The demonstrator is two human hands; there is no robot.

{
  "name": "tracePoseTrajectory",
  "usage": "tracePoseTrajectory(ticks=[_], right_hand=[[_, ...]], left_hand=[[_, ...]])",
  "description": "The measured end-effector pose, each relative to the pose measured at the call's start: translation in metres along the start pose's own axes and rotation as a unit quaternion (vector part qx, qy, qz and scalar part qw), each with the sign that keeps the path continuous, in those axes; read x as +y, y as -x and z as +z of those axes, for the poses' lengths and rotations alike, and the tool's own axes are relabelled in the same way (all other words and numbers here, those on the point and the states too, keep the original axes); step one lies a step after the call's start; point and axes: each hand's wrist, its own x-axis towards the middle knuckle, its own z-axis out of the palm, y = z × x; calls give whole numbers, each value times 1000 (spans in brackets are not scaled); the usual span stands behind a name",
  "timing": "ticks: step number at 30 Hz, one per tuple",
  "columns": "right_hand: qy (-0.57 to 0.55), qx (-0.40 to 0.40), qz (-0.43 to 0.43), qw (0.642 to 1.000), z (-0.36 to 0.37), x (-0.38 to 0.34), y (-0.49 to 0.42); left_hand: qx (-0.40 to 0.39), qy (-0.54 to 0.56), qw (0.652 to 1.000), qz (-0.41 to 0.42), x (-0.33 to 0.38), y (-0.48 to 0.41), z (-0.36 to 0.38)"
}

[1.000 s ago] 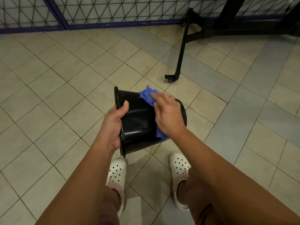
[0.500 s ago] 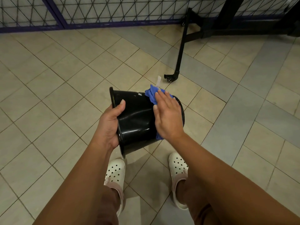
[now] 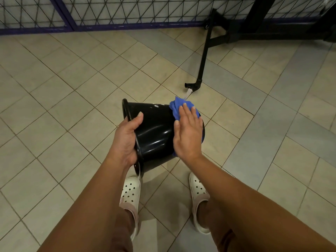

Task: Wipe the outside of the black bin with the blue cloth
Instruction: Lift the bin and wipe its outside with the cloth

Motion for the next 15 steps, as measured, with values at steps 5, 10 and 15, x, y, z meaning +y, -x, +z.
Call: tracePoseTrajectory(ticks=[5,10,15], right_hand=[[-40,29,94,994,-1,27,-22],[-168,104,229,953,11,29,-22],[-112,37,177,977,14,6,3]], left_hand=[[-18,-22,999,18,-1,2,-1],[7,18,1000,3,-3,-2,-6],[41,30,997,-51,-12,0,6]])
